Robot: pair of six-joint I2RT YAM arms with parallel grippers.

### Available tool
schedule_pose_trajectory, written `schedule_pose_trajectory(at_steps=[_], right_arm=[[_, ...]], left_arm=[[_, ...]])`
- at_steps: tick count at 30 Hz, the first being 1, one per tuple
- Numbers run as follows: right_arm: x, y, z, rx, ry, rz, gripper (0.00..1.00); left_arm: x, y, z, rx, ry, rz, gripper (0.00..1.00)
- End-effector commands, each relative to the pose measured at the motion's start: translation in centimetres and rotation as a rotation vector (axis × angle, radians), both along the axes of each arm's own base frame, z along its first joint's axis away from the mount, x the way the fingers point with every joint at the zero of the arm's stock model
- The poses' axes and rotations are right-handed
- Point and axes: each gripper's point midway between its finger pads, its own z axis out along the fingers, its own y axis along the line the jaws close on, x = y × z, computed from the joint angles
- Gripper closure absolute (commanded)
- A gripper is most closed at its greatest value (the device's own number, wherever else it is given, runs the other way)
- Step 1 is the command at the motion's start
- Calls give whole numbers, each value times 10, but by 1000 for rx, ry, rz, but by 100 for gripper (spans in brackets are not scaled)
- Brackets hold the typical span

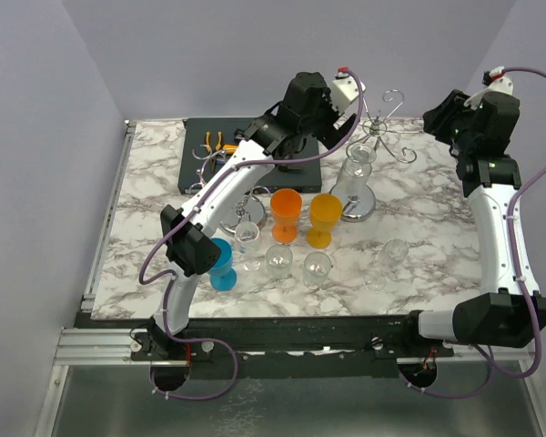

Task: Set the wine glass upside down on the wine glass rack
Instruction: Adjust the wine rack at the center of the board.

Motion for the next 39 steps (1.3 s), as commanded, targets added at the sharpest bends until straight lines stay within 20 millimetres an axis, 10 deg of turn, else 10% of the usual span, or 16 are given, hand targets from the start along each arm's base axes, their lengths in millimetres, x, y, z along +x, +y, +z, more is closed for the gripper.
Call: schedule_pose_trajectory(at_steps=[1, 9, 20, 39], right_arm=[[3, -8, 26, -61, -30, -18, 48], [24, 5, 44, -34, -46, 67, 41], [54, 21, 9, 26, 46, 169, 42], [45, 23, -28, 27, 107, 183, 46]], left_arm=[[-22, 29, 56, -58, -71, 22, 2], [-35, 49, 59, -30, -77, 45, 1], [-48, 48, 112, -167, -119, 23, 2], [-104, -82, 86, -259, 4, -270, 1]])
